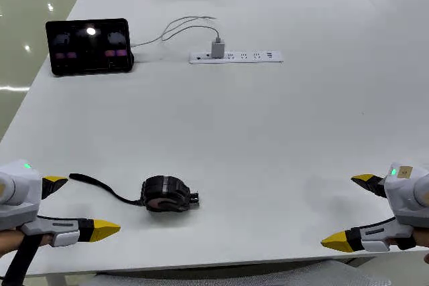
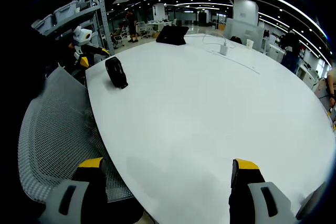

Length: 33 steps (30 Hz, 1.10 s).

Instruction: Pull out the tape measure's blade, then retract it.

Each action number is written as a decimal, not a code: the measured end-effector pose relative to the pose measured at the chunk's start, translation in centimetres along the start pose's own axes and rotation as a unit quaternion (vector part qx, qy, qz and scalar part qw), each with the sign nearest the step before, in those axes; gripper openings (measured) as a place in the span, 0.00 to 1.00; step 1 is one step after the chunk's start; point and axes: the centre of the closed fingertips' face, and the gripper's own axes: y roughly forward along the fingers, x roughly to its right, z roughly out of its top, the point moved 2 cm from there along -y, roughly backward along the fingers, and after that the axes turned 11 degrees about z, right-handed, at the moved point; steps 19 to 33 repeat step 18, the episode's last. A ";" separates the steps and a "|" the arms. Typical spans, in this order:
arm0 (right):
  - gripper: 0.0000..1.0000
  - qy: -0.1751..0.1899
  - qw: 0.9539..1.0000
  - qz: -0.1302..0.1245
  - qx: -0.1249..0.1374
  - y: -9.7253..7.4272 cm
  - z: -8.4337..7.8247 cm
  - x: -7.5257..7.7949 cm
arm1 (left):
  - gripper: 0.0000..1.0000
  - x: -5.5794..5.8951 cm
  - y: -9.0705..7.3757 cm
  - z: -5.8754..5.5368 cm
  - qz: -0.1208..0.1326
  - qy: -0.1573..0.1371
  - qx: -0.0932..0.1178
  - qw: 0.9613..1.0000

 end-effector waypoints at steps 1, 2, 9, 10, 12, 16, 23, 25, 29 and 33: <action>0.99 0.001 1.000 0.000 0.000 -0.1 0.0 0.0 | 0.99 0.0 0.0 0.0 0.000 0.002 0.001 1.000; 0.99 0.002 1.000 -0.001 0.002 -0.3 0.0 0.0 | 0.99 0.1 0.1 0.0 -0.001 0.002 -0.001 1.000; 0.99 0.004 1.000 -0.003 -0.001 -0.7 -0.1 0.0 | 0.99 0.1 0.0 0.1 -0.004 0.002 0.001 1.000; 0.99 0.005 1.000 -0.003 -0.002 -0.7 -0.2 0.0 | 0.99 0.1 0.0 0.1 -0.004 0.000 0.003 1.000; 0.99 0.005 1.000 -0.002 -0.003 -0.7 -0.3 0.0 | 0.99 0.0 -0.1 0.1 -0.004 0.000 0.001 1.000; 0.99 0.005 1.000 -0.001 -0.004 -0.7 -0.3 -0.1 | 0.99 0.0 -0.1 0.0 -0.003 0.001 0.001 1.000; 0.99 0.005 1.000 0.000 -0.003 -0.7 -0.3 -0.1 | 0.99 0.0 -0.1 0.0 -0.003 0.001 0.001 1.000; 0.99 0.005 1.000 0.000 -0.003 -0.7 -0.3 -0.1 | 0.99 0.0 -0.1 0.0 -0.003 0.001 0.001 1.000; 0.99 0.005 1.000 0.000 -0.003 -0.7 -0.3 -0.1 | 0.99 0.0 -0.1 0.0 -0.003 0.001 0.001 1.000; 0.99 0.005 1.000 0.000 -0.003 -0.7 -0.3 -0.1 | 0.99 0.0 -0.1 0.0 -0.003 0.001 0.001 1.000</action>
